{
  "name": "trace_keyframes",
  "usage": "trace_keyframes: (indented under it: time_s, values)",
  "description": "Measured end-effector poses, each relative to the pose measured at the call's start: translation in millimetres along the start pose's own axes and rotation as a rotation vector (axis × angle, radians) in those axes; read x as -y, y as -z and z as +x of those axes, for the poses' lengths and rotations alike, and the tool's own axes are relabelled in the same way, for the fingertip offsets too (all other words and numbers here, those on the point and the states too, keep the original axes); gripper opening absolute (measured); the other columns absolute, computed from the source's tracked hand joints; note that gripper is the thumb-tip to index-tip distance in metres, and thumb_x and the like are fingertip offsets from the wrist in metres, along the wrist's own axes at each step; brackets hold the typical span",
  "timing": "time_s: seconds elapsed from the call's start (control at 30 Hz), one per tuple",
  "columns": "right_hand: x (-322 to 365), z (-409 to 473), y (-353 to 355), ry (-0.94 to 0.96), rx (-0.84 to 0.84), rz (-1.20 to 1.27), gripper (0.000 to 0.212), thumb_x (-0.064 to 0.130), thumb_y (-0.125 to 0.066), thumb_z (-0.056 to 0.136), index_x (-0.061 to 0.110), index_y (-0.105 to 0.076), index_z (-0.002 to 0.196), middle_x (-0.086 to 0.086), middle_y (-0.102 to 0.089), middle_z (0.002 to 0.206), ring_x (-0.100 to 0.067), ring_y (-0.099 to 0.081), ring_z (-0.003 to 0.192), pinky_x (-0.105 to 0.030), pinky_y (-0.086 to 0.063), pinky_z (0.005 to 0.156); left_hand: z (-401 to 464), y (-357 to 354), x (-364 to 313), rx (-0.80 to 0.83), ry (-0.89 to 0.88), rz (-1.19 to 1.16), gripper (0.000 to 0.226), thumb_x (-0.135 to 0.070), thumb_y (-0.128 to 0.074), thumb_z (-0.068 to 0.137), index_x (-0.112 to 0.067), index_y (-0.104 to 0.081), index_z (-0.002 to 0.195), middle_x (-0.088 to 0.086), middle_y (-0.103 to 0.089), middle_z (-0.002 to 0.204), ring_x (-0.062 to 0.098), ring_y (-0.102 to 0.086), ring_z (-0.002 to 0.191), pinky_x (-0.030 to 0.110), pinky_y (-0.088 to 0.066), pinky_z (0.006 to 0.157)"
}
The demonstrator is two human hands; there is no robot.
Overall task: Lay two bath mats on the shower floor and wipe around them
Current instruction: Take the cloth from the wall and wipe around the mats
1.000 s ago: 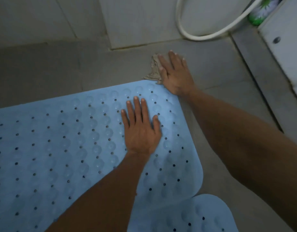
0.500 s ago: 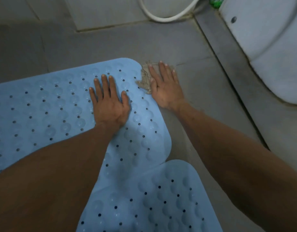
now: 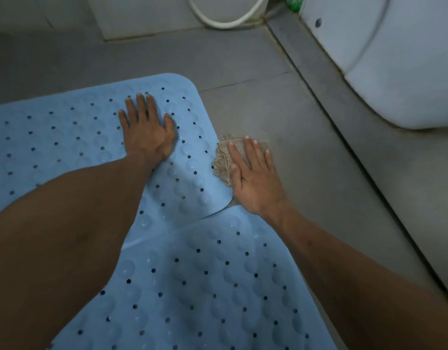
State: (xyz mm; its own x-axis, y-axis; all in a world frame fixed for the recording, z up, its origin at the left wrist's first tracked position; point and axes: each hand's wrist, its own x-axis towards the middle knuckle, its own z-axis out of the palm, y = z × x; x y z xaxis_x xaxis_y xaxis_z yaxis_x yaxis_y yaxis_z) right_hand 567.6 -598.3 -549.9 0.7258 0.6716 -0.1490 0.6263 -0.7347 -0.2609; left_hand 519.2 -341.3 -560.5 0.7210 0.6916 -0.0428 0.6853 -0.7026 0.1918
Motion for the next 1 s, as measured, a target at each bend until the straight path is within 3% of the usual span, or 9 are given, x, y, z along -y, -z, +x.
trace_keyframes:
  time_s: [0.17, 0.3, 0.43, 0.53, 0.67, 0.87, 1.0]
  values:
    - [0, -5, -3, -0.013, -0.057, -0.025, 0.057, 0.041, -0.010, 0.105, 0.036, -0.002, 0.161, -0.001, 0.006, 0.170, -0.016, 0.012, 0.156, -0.042, 0.011, 0.126, -12, 13, -15, -0.067, 0.050, 0.249, 0.071, -0.046, -0.010, 0.100, -0.003, -0.009, 0.156, 0.022, -0.006, 0.163, 0.037, 0.003, 0.151, 0.057, 0.002, 0.121]
    - [1, -5, -5, -0.029, -0.062, -0.042, 0.058, 0.042, -0.011, 0.104, 0.035, -0.005, 0.161, -0.002, 0.002, 0.171, -0.017, 0.008, 0.157, -0.044, 0.008, 0.126, -117, 4, -59, -0.109, 0.038, -0.003, 0.070, -0.044, -0.018, 0.102, 0.001, -0.009, 0.155, 0.024, -0.005, 0.162, 0.035, 0.003, 0.152, 0.052, 0.010, 0.120]
    - [0, -8, 2, -0.046, -0.007, -0.023, 0.059, 0.043, -0.010, 0.105, 0.032, -0.002, 0.162, -0.003, 0.007, 0.170, -0.018, 0.012, 0.156, -0.043, 0.011, 0.126, -205, -23, -77, -0.013, -0.040, -0.087, 0.068, -0.046, -0.015, 0.103, -0.006, -0.002, 0.157, 0.015, 0.004, 0.165, 0.030, 0.008, 0.152, 0.055, 0.008, 0.121]
    - [-22, -30, 2, -0.085, -0.026, -0.028, 0.059, 0.043, -0.012, 0.105, 0.031, -0.003, 0.162, -0.004, 0.006, 0.170, -0.019, 0.010, 0.156, -0.042, 0.011, 0.126, -202, -31, -72, -0.004, -0.034, -0.075, 0.067, -0.045, -0.015, 0.103, -0.009, -0.004, 0.158, 0.013, 0.003, 0.165, 0.030, 0.005, 0.153, 0.056, 0.005, 0.121]
    - [-57, -92, -5, -0.153, -0.154, -0.024, 0.057, 0.039, -0.020, 0.105, 0.028, -0.018, 0.161, -0.008, -0.012, 0.170, -0.025, -0.005, 0.157, -0.045, 0.001, 0.127, -203, -30, -74, 0.003, -0.046, -0.077, 0.067, -0.045, -0.014, 0.102, -0.008, -0.005, 0.157, 0.015, 0.000, 0.165, 0.031, 0.003, 0.152, 0.057, 0.004, 0.121]
    - [-80, -181, -17, -0.187, -0.189, -0.052, 0.058, 0.038, -0.021, 0.102, 0.027, -0.028, 0.159, -0.010, -0.022, 0.167, -0.028, -0.016, 0.155, -0.049, -0.010, 0.127, -204, -26, -74, 0.046, -0.053, -0.061, 0.069, -0.044, -0.011, 0.100, -0.006, -0.002, 0.157, 0.017, 0.002, 0.164, 0.034, 0.005, 0.152, 0.059, 0.003, 0.120]
    - [-81, -230, -24, -0.265, -0.173, -0.019, 0.062, 0.042, -0.012, 0.100, 0.030, -0.020, 0.161, -0.008, -0.014, 0.169, -0.025, -0.008, 0.157, -0.043, -0.001, 0.126, -198, -17, -73, 0.149, -0.056, -0.117, 0.071, -0.048, -0.012, 0.101, -0.007, 0.005, 0.157, 0.016, 0.012, 0.164, 0.031, 0.015, 0.151, 0.057, 0.010, 0.120]
